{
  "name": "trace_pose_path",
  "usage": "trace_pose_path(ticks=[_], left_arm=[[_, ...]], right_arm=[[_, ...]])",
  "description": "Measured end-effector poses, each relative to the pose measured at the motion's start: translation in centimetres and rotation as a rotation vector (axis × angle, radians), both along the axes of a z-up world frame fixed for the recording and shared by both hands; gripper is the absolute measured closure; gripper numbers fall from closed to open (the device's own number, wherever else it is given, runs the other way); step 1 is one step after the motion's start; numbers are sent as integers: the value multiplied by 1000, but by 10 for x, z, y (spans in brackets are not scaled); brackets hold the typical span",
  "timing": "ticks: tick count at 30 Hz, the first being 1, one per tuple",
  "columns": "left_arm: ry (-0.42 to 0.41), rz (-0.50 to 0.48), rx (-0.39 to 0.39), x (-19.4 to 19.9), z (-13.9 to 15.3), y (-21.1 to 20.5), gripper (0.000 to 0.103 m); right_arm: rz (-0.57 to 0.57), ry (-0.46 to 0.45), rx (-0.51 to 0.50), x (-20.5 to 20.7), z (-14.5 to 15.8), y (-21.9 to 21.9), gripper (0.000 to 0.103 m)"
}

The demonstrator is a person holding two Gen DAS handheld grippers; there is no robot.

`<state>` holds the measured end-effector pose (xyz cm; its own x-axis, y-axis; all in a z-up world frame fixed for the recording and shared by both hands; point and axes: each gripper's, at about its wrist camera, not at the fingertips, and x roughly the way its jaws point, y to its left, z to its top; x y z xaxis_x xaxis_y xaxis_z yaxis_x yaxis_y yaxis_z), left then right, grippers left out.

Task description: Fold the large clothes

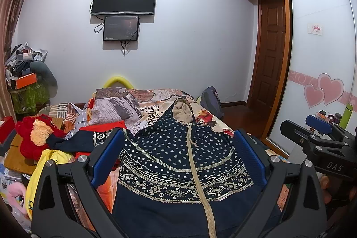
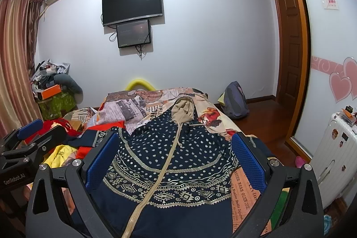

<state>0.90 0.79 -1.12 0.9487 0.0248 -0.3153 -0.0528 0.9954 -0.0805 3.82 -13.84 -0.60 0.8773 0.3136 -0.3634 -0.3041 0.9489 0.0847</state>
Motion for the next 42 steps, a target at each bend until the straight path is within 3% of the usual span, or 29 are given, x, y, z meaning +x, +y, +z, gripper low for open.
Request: trace_pose_path(ticks=[26,37,42], left_arm=[[29,0,20,15,-6,4,4],[59,-19,6,60,-11,31,4],[103,80,-1,94,-19,72,4]], right_arm=[[4,31,-7,11,-8,2,3],[14,47,-13,49,-12,12,3],[24,72,-9,80,-14,18,3]])
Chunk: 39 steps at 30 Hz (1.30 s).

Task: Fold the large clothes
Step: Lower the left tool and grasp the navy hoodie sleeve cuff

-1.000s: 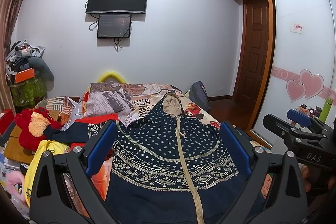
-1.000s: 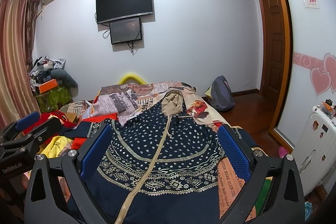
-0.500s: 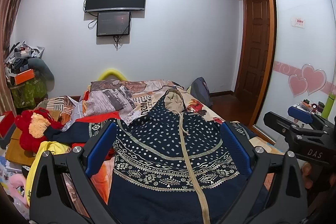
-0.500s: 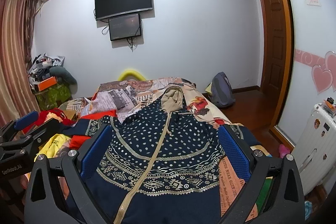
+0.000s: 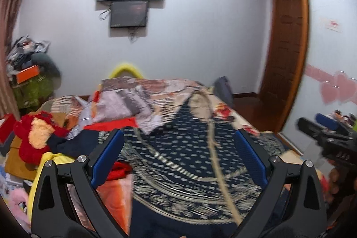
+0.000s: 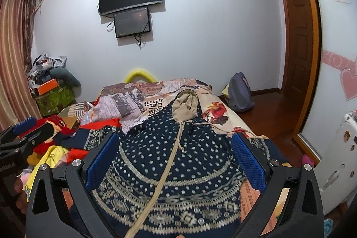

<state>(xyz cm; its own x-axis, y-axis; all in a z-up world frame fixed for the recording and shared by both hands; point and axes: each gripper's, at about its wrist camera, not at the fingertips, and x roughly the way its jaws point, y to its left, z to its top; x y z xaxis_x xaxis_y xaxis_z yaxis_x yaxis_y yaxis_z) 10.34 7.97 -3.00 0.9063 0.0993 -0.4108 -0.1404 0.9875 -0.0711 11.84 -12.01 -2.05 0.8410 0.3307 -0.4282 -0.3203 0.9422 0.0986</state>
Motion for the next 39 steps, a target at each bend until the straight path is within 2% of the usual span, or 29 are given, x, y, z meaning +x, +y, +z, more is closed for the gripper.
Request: trace_pose_path(ticks=[5,12,16,22,26,29,32,37,39], left_arm=[[88,101,-4,35,-19,51,4],[201,149,-133,72,-61,135,4],[288,137,-267,89,-93,184,4],[386,123,-499,107,-142,252,6],[420,163,-577,109,-165,289,7],[417,220,-669,108,-185,318,8],[434,255,-773,111,-207,340,15],[435,305,-817,123,-237,357,18],[430,321,-839,130,-249,362,23]], right_arm=[[10,38,-7,39,-6,10,3],[27,95,-77,90,-27,38,3],[42,165,-108,118,-50,53,3],[55,339,-172,157,-96,74,3],[70,468,-160,175,-128,81,3],[74,502,-167,178,-144,85,3],[78,529,-186,182,-153,88,3],[70,552,-196,188,-164,89,3],[65,571,-183,188,-171,89,3]])
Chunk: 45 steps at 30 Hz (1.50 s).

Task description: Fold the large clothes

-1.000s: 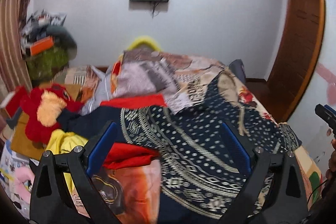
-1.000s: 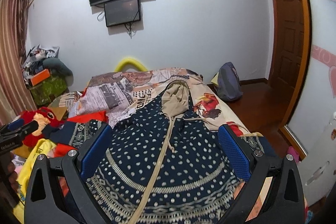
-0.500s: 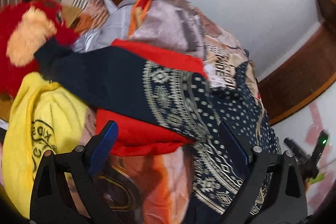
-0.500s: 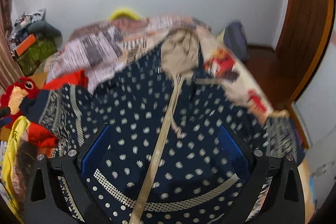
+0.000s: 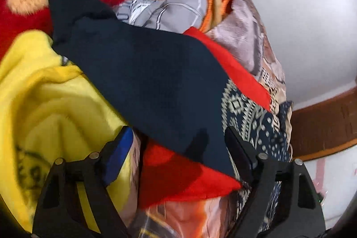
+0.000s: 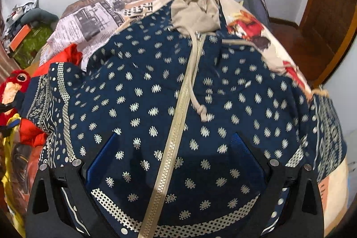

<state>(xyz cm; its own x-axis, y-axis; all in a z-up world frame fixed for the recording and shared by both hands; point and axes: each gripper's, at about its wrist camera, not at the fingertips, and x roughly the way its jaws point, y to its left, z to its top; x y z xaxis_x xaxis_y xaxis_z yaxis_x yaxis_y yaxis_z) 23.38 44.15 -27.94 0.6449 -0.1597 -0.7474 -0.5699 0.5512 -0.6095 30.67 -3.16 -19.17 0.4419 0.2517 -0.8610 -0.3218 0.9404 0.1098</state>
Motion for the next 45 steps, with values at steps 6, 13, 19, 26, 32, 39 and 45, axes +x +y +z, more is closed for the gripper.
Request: trace_pose_path(ticks=[6,13,19,26,32,39,45], left_arm=[[18,83,88,18,-9,9,30],[47,118,265,32,15,12,85],[-17,71,362,43,60,-9,99],[-203,-61,460,62,150,-71,99],[-336,-228,483,83,205,-145,99],[-368,-411,489,112,215,-241,99],[-291,-617,537,134,177,-328,99]], right_arm=[[-5,52,-2,1,-8,-2,3],[-2,30,-1,-7,3,-6,3],[26,-10,-1,-11,21,-10,3],[56,-83,3,-16,48,-19,3],[74,-114,0,-20,57,-32,3],[72,-115,11,-23,60,-53,3],[64,-109,18,-27,61,-74,3]])
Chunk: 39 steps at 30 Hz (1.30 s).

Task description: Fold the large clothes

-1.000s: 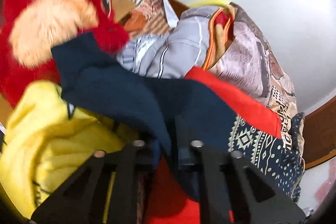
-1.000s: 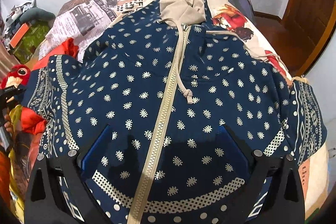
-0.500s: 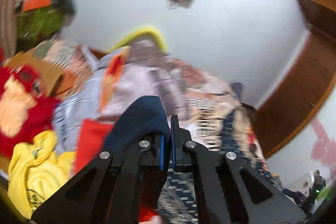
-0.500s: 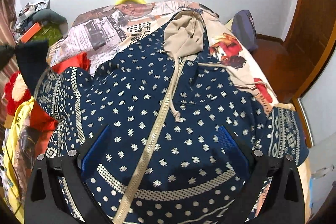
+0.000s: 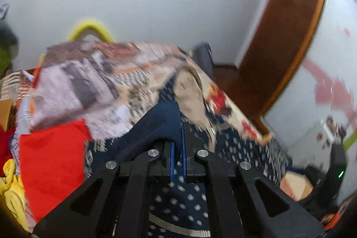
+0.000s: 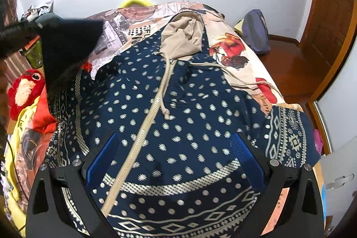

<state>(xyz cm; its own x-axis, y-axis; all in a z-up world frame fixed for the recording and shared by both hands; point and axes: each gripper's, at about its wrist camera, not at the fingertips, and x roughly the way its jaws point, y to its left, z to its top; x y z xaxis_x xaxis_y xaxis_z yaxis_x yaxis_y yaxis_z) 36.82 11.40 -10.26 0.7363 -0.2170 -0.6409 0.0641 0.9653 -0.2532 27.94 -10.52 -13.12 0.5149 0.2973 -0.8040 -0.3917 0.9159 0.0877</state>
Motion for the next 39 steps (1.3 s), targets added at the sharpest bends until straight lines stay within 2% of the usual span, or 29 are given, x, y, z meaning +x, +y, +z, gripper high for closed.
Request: trace_pose_path(ticks=[4,7,11,13,16,17,22,24,29,32,35,39], left_arm=[[117,-85,36,2,-39,-40,99],[217,-132,109,0,-70,-69,99],[294,-176,178,-9,-101,-90,99],[321,-189,208,-15,-111,-97,91],[345,-222,226,-22,-120,-105,69],[348,-231,237,-25,-120,-106,60],[295,-250,280,-44,-95,-101,52],[262,-235,292,-51,-81,-92,43],[196,-146,312,-65,-46,-54,40],[176,-62,313,-73,-33,-19,34],[173,17,322,-82,-31,19,33],[211,103,328,-89,-43,65,33]], right_arm=[[-18,6,-13,0,-2,-14,3],[-32,21,-23,1,-5,-22,3],[-36,28,-38,-2,-6,-27,3],[-32,23,-50,-4,-6,-26,3],[-21,12,-70,-8,-4,-24,3],[-16,6,-77,-10,-2,-22,3],[9,-26,-98,-16,5,-13,3],[15,-33,-98,-17,9,-8,3],[40,-59,-86,-20,19,10,3],[62,-78,-84,-20,24,27,3],[96,-87,-88,-18,27,49,3],[152,-92,-100,-18,23,82,3]])
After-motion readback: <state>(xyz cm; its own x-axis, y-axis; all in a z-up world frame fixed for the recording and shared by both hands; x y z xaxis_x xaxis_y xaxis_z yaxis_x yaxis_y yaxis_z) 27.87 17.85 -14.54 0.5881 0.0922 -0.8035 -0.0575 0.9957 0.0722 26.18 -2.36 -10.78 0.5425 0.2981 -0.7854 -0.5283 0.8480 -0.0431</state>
